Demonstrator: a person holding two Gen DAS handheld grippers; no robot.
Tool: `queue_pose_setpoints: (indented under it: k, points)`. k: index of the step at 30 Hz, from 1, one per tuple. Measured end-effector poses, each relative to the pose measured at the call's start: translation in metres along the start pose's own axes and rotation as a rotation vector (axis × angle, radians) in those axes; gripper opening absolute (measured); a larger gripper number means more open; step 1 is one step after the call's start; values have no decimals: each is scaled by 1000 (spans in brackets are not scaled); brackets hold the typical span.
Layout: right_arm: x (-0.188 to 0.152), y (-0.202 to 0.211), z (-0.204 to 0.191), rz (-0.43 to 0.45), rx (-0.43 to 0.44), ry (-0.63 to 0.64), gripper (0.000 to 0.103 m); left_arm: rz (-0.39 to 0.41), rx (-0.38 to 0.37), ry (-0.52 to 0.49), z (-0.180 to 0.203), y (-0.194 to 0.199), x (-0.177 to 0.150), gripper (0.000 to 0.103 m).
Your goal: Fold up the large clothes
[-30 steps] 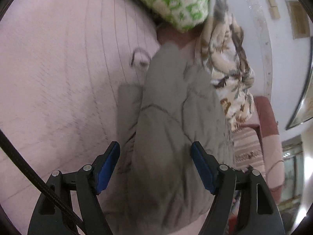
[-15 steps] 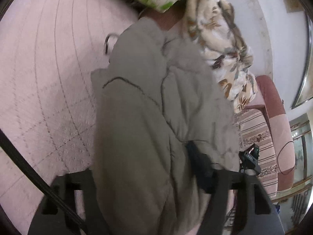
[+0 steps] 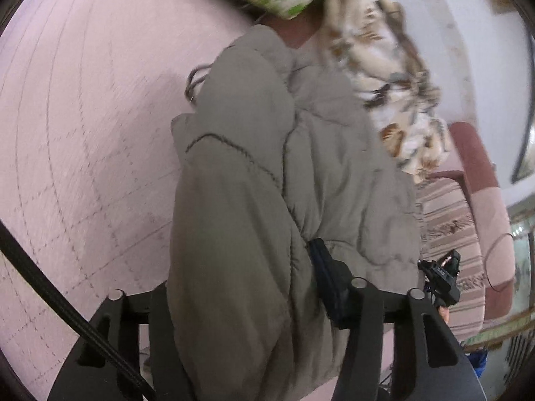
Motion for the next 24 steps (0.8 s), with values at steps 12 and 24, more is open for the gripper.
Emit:
queue_pose_setpoints:
  k: [12, 24]
  points:
    - [1, 76, -31, 312, -370, 86, 82, 225, 130, -9, 7, 73, 4, 64]
    - [-55, -14, -163, 222, -388, 486, 56, 174, 417, -210, 22, 26, -9, 65]
Point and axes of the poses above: each gripper's, at about its wrist camera, not at the fingertips, and y roughly against the way its jaws point, z to its right, x to its top, the point moved 3 cm from there along -y, roughly the way its jaws point, and after that the axes turned 2 degrees about z, right-handed, at the moved point
